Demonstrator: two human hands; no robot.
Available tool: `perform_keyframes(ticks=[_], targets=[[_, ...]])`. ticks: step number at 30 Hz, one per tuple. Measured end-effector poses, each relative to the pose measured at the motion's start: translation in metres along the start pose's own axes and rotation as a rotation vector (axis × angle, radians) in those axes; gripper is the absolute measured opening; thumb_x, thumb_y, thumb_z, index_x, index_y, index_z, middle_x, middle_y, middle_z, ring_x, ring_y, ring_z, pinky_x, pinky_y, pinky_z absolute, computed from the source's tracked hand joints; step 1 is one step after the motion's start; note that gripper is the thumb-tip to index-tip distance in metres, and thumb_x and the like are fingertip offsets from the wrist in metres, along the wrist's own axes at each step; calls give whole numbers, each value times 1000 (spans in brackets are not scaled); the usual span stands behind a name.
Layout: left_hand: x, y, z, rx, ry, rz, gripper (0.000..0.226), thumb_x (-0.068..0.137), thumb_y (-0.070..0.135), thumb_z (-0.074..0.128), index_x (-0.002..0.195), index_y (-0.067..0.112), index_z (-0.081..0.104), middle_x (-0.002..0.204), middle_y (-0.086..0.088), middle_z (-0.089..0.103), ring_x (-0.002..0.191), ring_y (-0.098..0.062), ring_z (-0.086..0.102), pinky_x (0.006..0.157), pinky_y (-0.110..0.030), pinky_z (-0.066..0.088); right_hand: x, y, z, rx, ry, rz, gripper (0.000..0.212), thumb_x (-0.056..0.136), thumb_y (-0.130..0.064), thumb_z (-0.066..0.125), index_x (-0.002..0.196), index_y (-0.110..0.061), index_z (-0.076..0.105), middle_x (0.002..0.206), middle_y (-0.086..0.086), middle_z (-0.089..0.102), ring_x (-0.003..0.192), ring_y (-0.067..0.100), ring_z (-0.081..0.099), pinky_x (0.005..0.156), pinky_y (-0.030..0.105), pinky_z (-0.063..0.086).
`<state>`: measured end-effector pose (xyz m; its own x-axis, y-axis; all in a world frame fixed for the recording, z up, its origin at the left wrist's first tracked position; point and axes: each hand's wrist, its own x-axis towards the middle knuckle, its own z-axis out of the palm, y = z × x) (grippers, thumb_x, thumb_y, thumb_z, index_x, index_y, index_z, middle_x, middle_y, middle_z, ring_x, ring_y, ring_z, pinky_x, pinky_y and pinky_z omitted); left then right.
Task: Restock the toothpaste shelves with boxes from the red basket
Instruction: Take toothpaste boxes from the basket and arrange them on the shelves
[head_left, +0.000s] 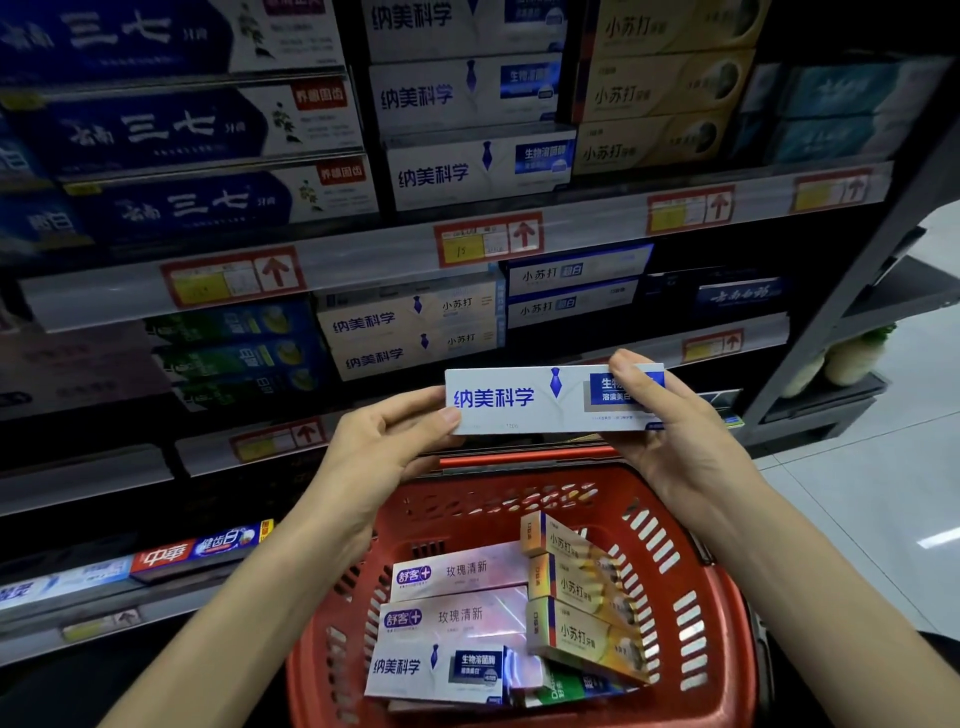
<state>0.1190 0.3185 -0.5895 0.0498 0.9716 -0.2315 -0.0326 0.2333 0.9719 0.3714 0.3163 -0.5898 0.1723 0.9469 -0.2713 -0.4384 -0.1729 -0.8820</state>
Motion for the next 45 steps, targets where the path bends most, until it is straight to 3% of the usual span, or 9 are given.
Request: perform_keyframes(ticks=[10, 14, 18, 21, 26, 31, 34, 39, 45], targets=[[-1, -1, 3, -45, 44, 32, 32, 91, 15, 73, 123, 19, 69, 104, -3, 80, 101, -17, 76, 85, -26, 57, 1, 1, 1, -44, -24, -26, 46, 85, -27, 78, 129, -20, 66, 111, 10, 78, 107, 27, 75, 92, 45, 59], [2, -2, 4, -47, 135, 84, 26, 91, 12, 74, 116, 17, 71, 99, -5, 80, 100, -20, 76, 89, -31, 60, 8, 5, 5, -147, -44, -44, 43, 91, -24, 73, 133, -24, 64, 110, 4, 78, 109, 24, 72, 95, 43, 56], [0, 3, 7, -68, 206, 204, 21, 93, 8, 71, 112, 16, 71, 96, -2, 81, 92, -12, 77, 69, -13, 55, 13, 9, 15, -272, -19, -95, 77, 66, -32, 75, 141, -35, 58, 123, 0, 72, 119, 24, 66, 108, 50, 48], [0, 8, 10, -119, 268, 276, 20, 93, 12, 71, 113, 14, 69, 98, -2, 81, 95, -13, 76, 75, -17, 57, 16, 10, 25, -246, 8, -121, 83, 57, -42, 72, 139, -44, 58, 129, -5, 69, 122, 19, 63, 113, 51, 44], [-3, 17, 16, -53, 414, 438, 11, 94, 16, 71, 104, 19, 70, 95, 7, 80, 96, -6, 74, 79, -16, 56, 9, 13, 42, -233, 48, -285, 46, 98, -30, 67, 141, -39, 56, 128, -11, 66, 116, 6, 62, 99, 34, 49], [-1, 30, 23, -21, 518, 520, 14, 90, 23, 74, 103, 29, 75, 98, 18, 78, 97, 2, 71, 83, -21, 58, 6, 1, 58, -142, 172, -424, 32, 93, -19, 74, 121, -22, 59, 112, -11, 66, 89, -15, 64, 77, 11, 47], [3, 34, 28, -77, 568, 502, 19, 90, 18, 74, 106, 28, 76, 97, 21, 77, 96, 4, 72, 84, -13, 56, 8, -4, 66, -109, 232, -507, 28, 88, -12, 77, 110, -23, 63, 107, -8, 70, 91, -8, 67, 73, 5, 50], [12, 46, 36, -65, 680, 514, 22, 92, 18, 72, 105, 35, 77, 98, 21, 77, 96, 6, 70, 92, -26, 59, 12, -16, 75, -167, 258, -600, 31, 88, -11, 78, 112, -29, 68, 113, -4, 73, 104, 4, 68, 87, 16, 56], [18, 94, 39, 79, 669, 589, 41, 101, 11, 59, 129, 40, 66, 127, 25, 64, 120, 0, 59, 108, -30, 49, 18, -66, 92, -268, 156, -723, 39, 96, -25, 69, 131, -42, 62, 127, -18, 55, 97, -18, 56, 84, 18, 46]])
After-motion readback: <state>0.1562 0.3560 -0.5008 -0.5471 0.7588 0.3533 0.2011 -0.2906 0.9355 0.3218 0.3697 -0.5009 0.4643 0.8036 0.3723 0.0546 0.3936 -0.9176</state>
